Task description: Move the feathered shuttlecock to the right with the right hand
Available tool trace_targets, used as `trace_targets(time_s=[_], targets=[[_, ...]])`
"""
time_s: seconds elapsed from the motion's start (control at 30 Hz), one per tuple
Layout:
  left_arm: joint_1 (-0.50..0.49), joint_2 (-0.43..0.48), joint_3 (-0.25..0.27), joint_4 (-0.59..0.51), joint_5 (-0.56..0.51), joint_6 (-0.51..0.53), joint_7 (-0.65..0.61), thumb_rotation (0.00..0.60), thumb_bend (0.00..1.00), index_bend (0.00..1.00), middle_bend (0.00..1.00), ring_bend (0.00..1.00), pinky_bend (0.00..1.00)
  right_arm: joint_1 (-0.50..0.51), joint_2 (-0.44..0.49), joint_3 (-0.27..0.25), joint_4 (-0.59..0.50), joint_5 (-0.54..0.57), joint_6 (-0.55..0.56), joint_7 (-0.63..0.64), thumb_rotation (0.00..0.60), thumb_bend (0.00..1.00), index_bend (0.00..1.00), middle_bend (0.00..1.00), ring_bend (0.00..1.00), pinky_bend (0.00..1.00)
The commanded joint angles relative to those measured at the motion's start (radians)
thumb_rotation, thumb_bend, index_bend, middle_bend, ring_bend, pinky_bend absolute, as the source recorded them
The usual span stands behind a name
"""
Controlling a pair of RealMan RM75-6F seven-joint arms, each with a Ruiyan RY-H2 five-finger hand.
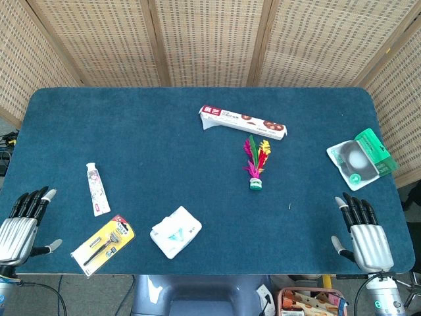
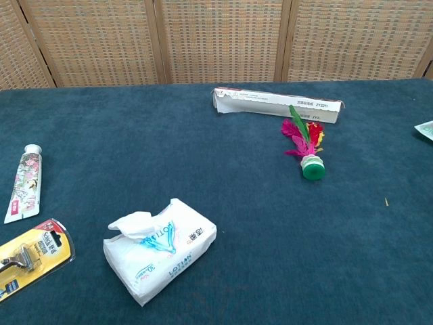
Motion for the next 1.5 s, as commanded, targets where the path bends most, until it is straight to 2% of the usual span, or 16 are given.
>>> trace_targets(time_s=[0.03,0.8,0.93,1.07,1.2,1.33,1.5], targets=[[0.000,0.000,0.000,-0.001,0.001,0.001,0.001,0.600,0.00,0.00,0.00,0.00,0.00,-0.003,-0.001,0.001,0.002,-0.005,0.006,0.005,0.600,0.29,0.02,0.00,0.00,0.00],[0.000,-0.001,-0.002,-0.001,-0.003,0.002,0.001,0.600,0.00,0.00,0.00,0.00,0.00,-0.002,-0.016,0.003,0.004,-0.001,0.001,-0.009,0.600,0.29,0.02,0.00,0.00,0.00],[-0.002,-0.003,-0.003,0.002,-0.011,-0.004,0.001,0.600,0.00,0.00,0.00,0.00,0.00,0.009,-0.037,0.020,-0.008,-0.005,0.005,-0.007,0.600,0.29,0.01,0.00,0.00,0.00],[-0.006,-0.006,-0.005,0.007,-0.017,-0.012,0.000,0.600,0.00,0.00,0.00,0.00,0.00,0.054,-0.055,0.061,-0.051,0.017,-0.037,-0.043,0.600,0.29,0.02,0.00,0.00,0.00],[-0.006,-0.008,-0.012,0.015,-0.025,-0.008,-0.012,0.600,0.00,0.00,0.00,0.00,0.00,0.141,-0.082,0.140,-0.106,0.086,-0.121,-0.109,0.600,0.29,0.05,0.00,0.00,0.00],[-0.008,-0.012,-0.020,0.027,-0.040,-0.011,-0.013,0.600,0.00,0.00,0.00,0.00,0.00,0.238,-0.132,0.224,-0.128,0.205,-0.209,-0.189,0.600,0.29,0.09,0.00,0.00,0.00],[-0.013,-0.017,-0.026,0.039,-0.060,-0.023,-0.020,0.600,0.00,0.00,0.00,0.00,0.00,0.370,-0.229,0.313,-0.078,0.403,-0.305,-0.311,0.600,0.29,0.12,0.00,0.00,0.00]])
